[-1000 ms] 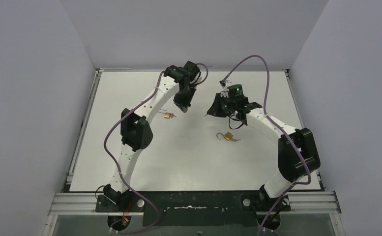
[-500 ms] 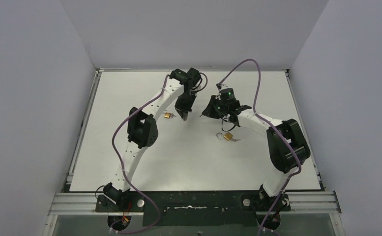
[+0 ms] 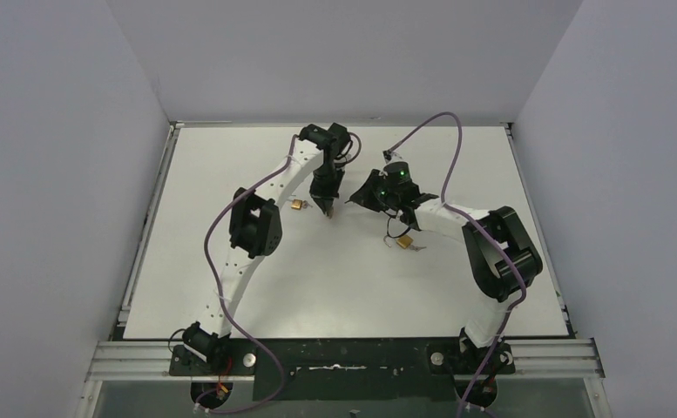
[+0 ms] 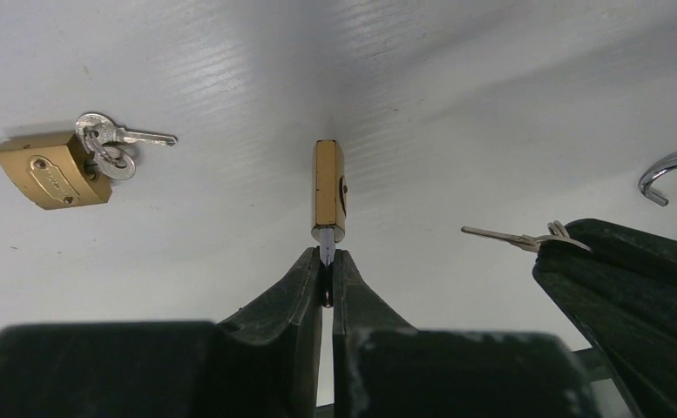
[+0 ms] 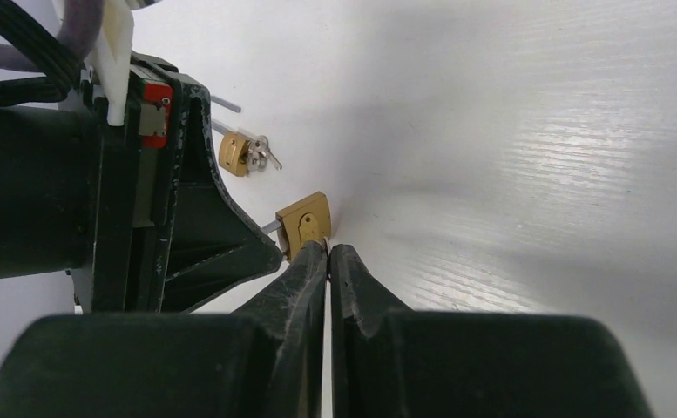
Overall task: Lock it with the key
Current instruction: Place the lock at the center of the board, then place the key at the center of the board.
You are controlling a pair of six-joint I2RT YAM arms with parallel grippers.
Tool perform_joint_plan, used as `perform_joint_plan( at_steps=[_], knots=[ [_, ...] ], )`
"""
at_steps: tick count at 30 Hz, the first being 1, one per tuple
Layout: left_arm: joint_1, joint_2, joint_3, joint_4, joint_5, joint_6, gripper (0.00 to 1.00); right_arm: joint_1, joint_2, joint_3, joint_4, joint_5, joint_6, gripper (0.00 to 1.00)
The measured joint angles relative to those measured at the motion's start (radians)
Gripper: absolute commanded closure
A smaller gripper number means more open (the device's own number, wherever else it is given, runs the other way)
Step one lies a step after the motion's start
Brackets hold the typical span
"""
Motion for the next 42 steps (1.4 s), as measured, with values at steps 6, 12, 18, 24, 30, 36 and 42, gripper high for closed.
perform_joint_plan(
  at_steps=[6, 12, 18, 24, 30, 36, 42],
  knots=[
    [0.005, 0.000, 0.008, -0.002, 0.005, -0.002, 0.83, 0.008, 0.001, -0.008, 0.021, 0.000, 0.014, 1.00],
    [0.005, 0.000, 0.010, -0.003, 0.005, -0.002, 0.81, 0.009, 0.001, -0.023, 0.034, 0.000, 0.020, 1.00],
    [0.005, 0.000, 0.010, -0.001, 0.005, -0.002, 0.81, 0.015, 0.013, -0.031, 0.050, 0.000, 0.026, 1.00],
    [0.006, 0.000, 0.010, 0.006, 0.005, -0.005, 0.59, 0.033, 0.078, -0.031, 0.058, 0.000, 0.047, 1.00],
    [0.021, -0.038, -0.015, 0.049, 0.056, -0.027, 0.53, 0.052, 0.131, -0.031, 0.072, -0.003, 0.073, 1.00],
    [0.066, -0.171, -0.024, 0.101, 0.098, -0.032, 0.53, 0.061, 0.145, -0.015, 0.079, -0.005, 0.080, 0.87],
    [0.140, -0.409, -0.217, 0.207, 0.067, -0.020, 0.52, 0.061, 0.151, -0.010, 0.079, -0.008, 0.070, 0.66]
  ],
)
